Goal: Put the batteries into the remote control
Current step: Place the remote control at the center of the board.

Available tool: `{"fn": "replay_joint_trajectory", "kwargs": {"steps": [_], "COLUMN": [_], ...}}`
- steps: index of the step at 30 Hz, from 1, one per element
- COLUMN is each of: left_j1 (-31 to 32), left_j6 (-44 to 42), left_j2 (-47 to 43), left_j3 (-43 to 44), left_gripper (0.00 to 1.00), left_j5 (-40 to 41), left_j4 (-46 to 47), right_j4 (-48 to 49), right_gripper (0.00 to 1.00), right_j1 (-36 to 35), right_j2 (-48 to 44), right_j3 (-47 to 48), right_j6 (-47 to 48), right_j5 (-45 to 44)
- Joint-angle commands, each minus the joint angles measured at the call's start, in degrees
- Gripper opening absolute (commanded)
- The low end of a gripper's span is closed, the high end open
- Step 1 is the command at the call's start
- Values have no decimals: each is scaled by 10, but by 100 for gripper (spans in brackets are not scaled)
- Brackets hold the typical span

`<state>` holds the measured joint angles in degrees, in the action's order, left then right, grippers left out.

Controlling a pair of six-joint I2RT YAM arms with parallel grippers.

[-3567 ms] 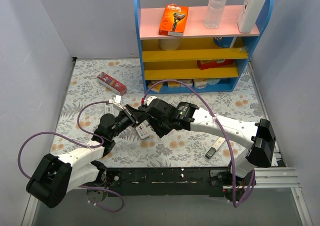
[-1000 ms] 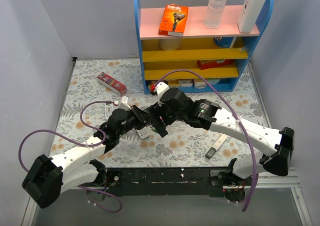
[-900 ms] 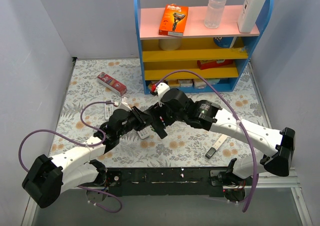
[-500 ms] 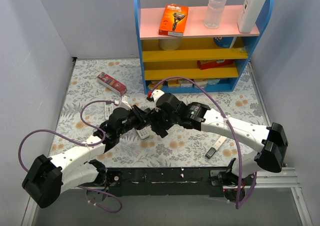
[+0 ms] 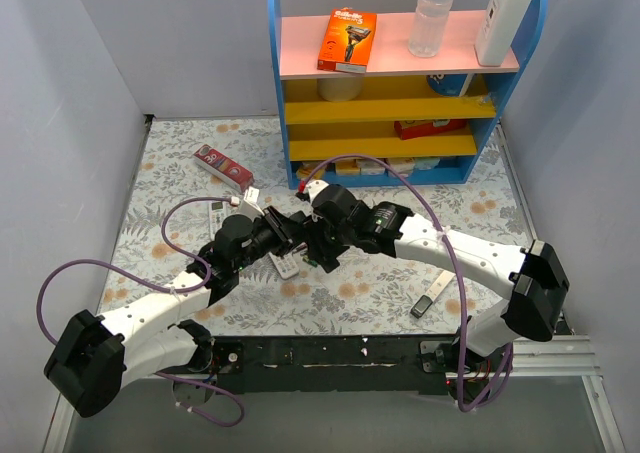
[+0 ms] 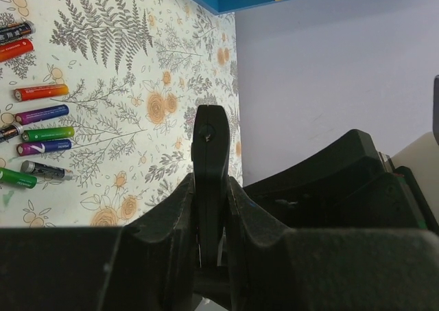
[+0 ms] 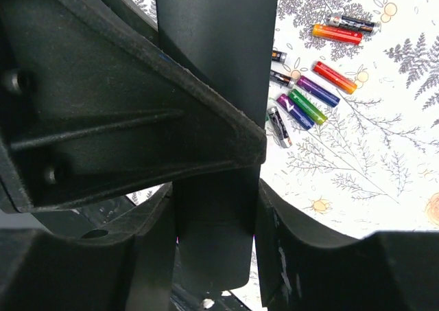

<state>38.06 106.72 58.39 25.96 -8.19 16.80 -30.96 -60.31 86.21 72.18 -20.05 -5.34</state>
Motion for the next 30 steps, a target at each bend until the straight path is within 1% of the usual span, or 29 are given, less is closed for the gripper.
{"fn": "replay_joint_trajectory", "kwargs": {"steps": [1, 3, 4, 6, 7, 9, 10, 12, 13, 15, 16, 18, 19, 21, 22, 24, 25, 28, 29, 30], "left_j1": [1, 1, 1, 1, 1, 1, 1, 1, 1, 1, 1, 1, 1, 1, 1, 1, 1, 1, 1, 1], "left_j6": [-24, -38, -57, -82, -94, -128, -138, -166, -176, -198, -204, -216, -218, -223, -227, -230, -232, -235, -237, -238], "left_j2": [-17, -21, -25, -36, -42, -58, -64, -83, -90, -105, -108, -116, -122, -129, -135, -142, -147, -155, -158, -162], "left_j3": [-1, 3, 8, 21, 27, 43, 46, 58, 61, 70, 73, 77, 80, 81, 78, 75, 74, 69, 67, 67], "left_gripper": [15, 29, 48, 61, 73, 83, 91, 98, 98, 98, 98, 98, 98, 98, 98, 98, 98, 98, 98, 98], "left_j5": [-10, 2, 7, 24, 46, 69, 103, 129, 153, 176, 185, 212, 221, 236, 238, 244, 245, 250, 251, 252], "left_j4": [30, 22, 7, -14, -42, -70, -99, -127, -154, -182, -203, -223, -239, -251, -258, -262, -265, -267, -268, -270], "right_j4": [18, 17, 15, 13, 10, 3, -5, -6, -3, 3, 7, 27, 33, 54, 60, 77, 81, 92, 96, 103], "right_gripper": [21, 18, 18, 17, 17, 18, 17, 18, 18, 19, 20, 21, 21, 22, 22, 22, 22, 25, 28, 34], "right_j1": [13, 22, 33, 50, 71, 98, 131, 171, 219, 273, 332, 395, 455, 511, 560, 596, 627, 664, 672, 680], "right_j2": [-17, -25, -34, -46, -60, -82, -90, -116, -125, -147, -153, -165, -165, -160, -154, -128, -116, -62, -50, -27], "right_j3": [-15, -25, -38, -56, -75, -99, -112, -159, -178, -225, -238, -270, -278, -295, -298, -300, -296, -279, -274, -270], "right_j6": [-4, -7, -9, -16, -21, -34, -38, -47, -50, -50, -50, -46, -47, -57, -63, -76, -80, -87, -87, -89], "right_j5": [0, -2, -3, -11, -15, -32, -37, -53, -56, -61, -59, -42, -36, -21, -19, -30, -35, -61, -64, -70]}}
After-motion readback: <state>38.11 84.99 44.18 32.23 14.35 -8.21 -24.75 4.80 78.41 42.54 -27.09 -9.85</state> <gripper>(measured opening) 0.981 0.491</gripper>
